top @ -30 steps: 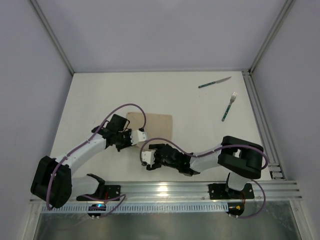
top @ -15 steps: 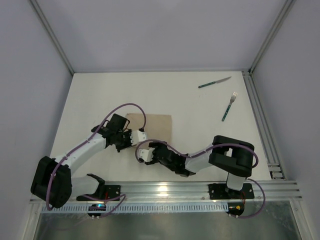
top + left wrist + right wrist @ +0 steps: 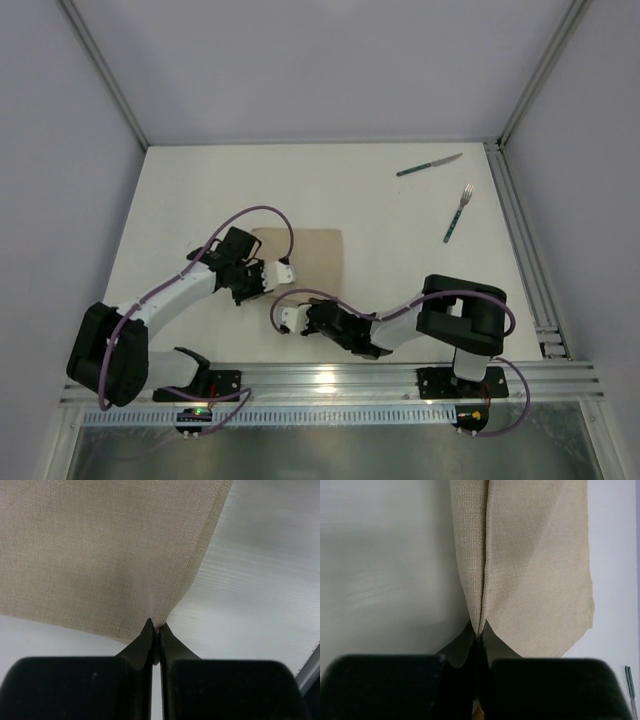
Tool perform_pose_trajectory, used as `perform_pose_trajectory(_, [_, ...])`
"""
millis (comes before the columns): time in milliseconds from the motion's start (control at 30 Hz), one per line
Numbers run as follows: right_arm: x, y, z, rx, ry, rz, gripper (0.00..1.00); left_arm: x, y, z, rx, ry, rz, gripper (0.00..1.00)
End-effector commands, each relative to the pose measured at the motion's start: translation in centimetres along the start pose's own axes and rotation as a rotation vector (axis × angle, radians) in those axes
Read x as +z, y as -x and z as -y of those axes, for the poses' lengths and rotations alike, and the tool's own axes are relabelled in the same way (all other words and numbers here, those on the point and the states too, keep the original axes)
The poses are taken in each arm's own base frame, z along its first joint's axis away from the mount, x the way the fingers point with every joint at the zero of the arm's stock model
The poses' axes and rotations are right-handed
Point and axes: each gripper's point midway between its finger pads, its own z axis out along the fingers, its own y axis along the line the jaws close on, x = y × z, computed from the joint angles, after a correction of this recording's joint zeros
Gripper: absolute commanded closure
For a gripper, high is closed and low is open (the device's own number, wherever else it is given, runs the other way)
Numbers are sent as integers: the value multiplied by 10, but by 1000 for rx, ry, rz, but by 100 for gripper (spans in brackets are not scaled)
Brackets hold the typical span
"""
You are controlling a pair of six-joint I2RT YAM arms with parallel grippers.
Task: Fold the napkin into a case and place the utensils inside
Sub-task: Turn over the upper triangle folded napkin at the center of the board.
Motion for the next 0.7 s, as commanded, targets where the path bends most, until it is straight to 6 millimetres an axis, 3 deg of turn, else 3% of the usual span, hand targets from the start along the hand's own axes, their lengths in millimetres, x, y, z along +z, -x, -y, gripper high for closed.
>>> perform_pose_trajectory(0, [-9,-18,-25,5,114,-70,96,-4,8,-1,-11,-14,26,100])
perform_pose_trajectory(167, [-5,-10,-33,28,172,-67,96,4,1,15,-20,-79,24,84])
perform_pose_trajectory(300, [-6,-13,-34,94,206,-78,96,4,-3,27,-19,-120,27,54])
perform_pose_trajectory(533, [-11,2,-32,253,330,17,96,-20,19,30,2,-90,159,39])
perform_pose_trajectory(667, [-10,-2,-29,319,365,20,96,-35,24,34,4,-108,217,31])
